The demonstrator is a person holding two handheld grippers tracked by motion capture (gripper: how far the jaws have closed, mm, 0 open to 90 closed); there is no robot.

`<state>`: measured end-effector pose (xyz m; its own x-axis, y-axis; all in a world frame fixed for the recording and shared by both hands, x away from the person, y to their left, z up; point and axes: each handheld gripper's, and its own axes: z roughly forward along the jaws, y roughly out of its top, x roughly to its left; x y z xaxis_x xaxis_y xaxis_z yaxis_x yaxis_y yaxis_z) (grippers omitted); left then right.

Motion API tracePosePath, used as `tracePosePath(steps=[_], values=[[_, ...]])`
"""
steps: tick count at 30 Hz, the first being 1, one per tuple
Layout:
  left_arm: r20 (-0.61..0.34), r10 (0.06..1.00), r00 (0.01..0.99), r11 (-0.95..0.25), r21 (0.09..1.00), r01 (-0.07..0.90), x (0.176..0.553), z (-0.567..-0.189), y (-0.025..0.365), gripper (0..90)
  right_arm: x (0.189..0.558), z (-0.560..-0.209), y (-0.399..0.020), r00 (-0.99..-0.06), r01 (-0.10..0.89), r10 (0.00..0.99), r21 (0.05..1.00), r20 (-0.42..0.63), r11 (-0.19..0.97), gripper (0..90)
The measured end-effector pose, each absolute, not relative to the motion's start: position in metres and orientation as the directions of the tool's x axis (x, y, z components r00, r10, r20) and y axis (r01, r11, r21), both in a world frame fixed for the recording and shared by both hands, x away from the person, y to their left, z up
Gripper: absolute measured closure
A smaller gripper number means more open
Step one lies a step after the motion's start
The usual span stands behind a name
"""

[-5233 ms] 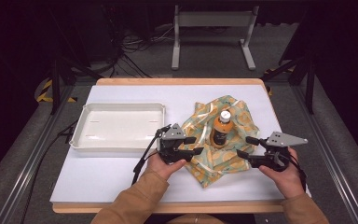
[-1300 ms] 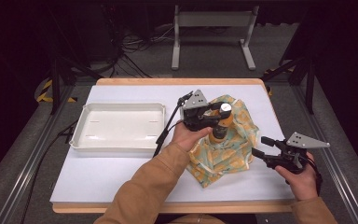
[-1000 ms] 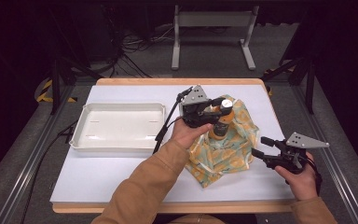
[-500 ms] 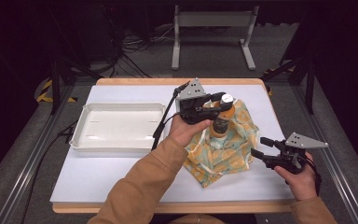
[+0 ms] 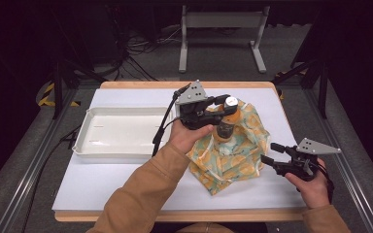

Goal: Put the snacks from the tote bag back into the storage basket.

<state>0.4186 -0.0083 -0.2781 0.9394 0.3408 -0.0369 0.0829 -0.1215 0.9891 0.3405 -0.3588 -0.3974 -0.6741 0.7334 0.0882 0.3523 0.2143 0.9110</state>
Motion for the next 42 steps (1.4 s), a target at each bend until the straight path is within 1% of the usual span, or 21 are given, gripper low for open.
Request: tracePosePath(steps=[13,28,42], values=[[-0.042,0.382,0.923,-0.119,0.989,0.094,0.412,-0.275,0.032,58.6,0.345,-0.398,-0.352,-0.688,0.349,0.72,0.909,0.083,0.229,33.5],[-0.053,0.444,0.894,-0.098,0.989,0.108,0.406,-0.271,0.092,58.6,0.345,-0.399,-0.352,-0.682,0.356,0.726,0.907,0.087,0.226,33.4],[-0.071,0.518,0.852,-0.091,0.986,0.138,0.413,-0.278,0.13,58.6,0.345,-0.401,-0.351,-0.682,0.36,0.727,0.902,0.081,0.239,33.4]])
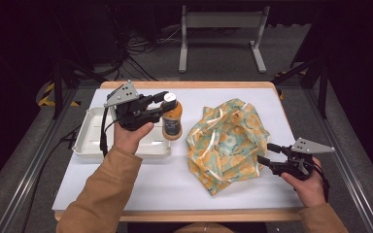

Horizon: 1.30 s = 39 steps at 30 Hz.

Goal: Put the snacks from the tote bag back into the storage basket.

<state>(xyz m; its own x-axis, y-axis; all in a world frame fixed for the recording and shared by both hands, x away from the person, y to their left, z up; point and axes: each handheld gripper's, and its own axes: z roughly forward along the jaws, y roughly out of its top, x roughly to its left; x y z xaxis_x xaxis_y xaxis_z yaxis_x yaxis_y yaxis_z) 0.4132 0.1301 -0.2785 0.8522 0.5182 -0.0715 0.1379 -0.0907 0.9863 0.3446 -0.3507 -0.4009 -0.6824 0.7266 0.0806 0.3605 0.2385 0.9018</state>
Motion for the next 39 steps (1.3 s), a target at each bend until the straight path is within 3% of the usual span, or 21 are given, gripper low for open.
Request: tracePosePath(steps=[15,39], values=[[-0.087,0.595,0.799,-0.077,0.983,0.164,0.422,-0.29,0.165,58.6,0.344,-0.401,-0.35,-0.68,0.364,0.729,0.9,0.082,0.239,33.4],[-0.106,0.583,0.806,-0.124,0.968,0.217,0.432,-0.328,0.176,58.6,0.343,-0.402,-0.35,-0.683,0.364,0.727,0.898,0.076,0.248,33.3]])
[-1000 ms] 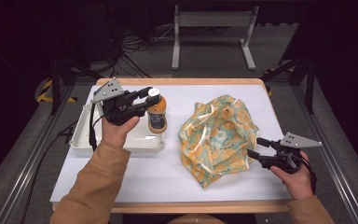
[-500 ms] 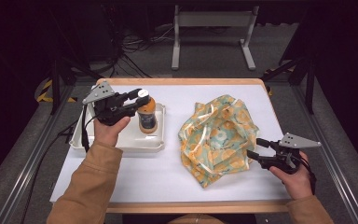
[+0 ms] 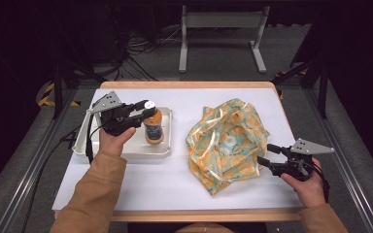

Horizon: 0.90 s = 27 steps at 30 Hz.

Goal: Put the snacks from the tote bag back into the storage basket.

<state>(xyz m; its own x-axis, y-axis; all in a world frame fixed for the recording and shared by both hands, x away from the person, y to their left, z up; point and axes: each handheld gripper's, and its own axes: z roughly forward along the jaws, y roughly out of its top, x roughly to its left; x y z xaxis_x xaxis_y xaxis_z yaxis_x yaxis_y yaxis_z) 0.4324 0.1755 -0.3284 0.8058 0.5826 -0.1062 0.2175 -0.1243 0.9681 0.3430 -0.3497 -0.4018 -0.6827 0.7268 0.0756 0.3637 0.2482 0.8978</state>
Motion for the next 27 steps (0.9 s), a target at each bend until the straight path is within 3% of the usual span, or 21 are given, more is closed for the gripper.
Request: tracePosePath(steps=[27], values=[[-0.15,0.562,0.813,-0.182,0.937,0.299,0.436,-0.355,0.178,58.3,0.343,-0.403,-0.348,-0.687,0.365,0.723,0.896,0.077,0.252,32.9]])
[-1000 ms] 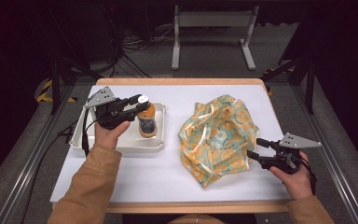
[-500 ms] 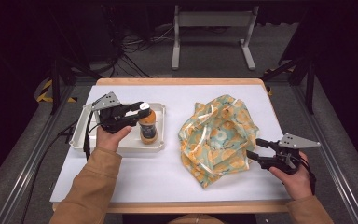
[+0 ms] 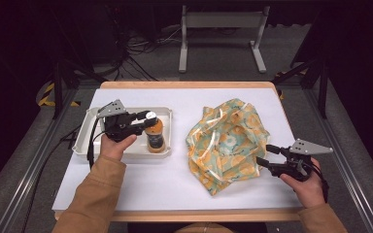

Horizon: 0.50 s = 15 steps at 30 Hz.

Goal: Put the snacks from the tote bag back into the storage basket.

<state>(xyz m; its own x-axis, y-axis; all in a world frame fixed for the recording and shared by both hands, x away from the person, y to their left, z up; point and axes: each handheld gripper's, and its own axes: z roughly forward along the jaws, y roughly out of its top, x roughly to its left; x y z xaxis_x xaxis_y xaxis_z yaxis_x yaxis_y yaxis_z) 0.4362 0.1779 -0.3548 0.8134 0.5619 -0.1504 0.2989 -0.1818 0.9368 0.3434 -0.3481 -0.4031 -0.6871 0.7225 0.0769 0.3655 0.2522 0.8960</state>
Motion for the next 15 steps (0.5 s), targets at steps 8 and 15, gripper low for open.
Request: tracePosePath(steps=[8,15], values=[[-0.137,0.558,0.819,-0.197,0.936,0.291,0.4356,-0.355,0.1764,58.3,0.3434,-0.4032,-0.348,-0.687,0.365,0.722,0.896,0.077,0.252,32.9],[-0.118,0.552,0.826,-0.214,0.937,0.277,0.4328,-0.355,0.1754,58.2,0.3436,-0.4037,-0.3477,-0.687,0.367,0.723,0.895,0.078,0.252,32.8]])
